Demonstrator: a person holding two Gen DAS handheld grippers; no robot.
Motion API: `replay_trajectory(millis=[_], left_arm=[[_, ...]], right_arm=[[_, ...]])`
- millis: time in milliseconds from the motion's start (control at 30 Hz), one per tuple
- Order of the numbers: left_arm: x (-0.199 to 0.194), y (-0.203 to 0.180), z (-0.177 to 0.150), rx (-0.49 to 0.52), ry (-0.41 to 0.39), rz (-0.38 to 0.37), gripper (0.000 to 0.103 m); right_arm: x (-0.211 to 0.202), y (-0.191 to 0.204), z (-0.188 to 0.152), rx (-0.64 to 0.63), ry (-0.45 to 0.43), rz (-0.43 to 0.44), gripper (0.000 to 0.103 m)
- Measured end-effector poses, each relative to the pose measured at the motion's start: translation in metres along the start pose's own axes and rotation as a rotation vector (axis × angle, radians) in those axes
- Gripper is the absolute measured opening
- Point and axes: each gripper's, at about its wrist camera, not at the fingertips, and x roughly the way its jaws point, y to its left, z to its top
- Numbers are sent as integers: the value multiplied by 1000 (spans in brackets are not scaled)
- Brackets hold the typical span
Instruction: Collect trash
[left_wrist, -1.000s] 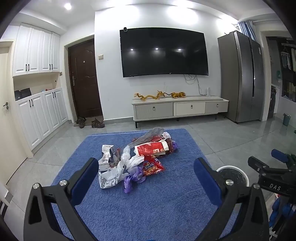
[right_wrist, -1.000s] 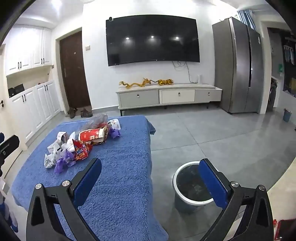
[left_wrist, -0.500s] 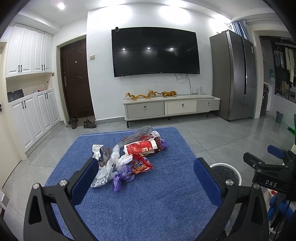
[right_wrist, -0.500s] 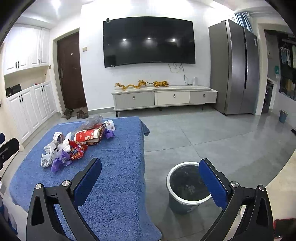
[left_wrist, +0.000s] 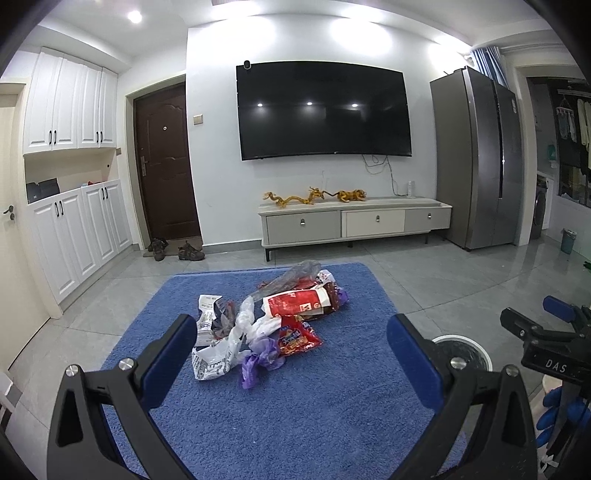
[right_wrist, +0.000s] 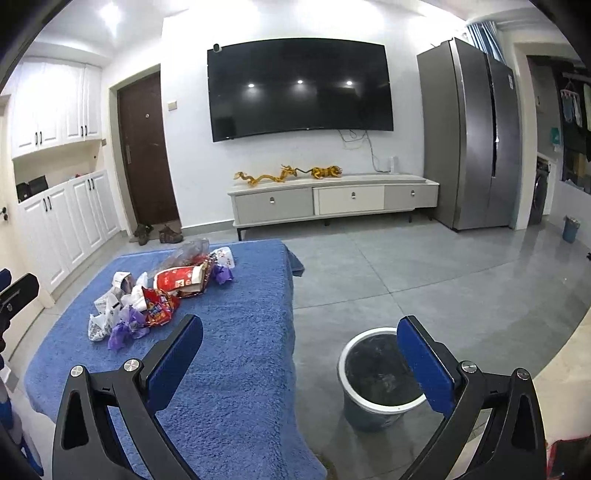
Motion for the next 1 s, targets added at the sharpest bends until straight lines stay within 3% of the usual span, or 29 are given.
replay_trajectory(millis=[667,900,1000], left_arm=[[65,51,-6,-77,133,22,103],[93,113,-31,-119,206,112,103],[110,136,-48,-137,274,108,103]], right_arm=[[61,42,8,-86,102,64,103],[104,82,9,-152,191,228,103],[133,106,7,-168,248,325,101]])
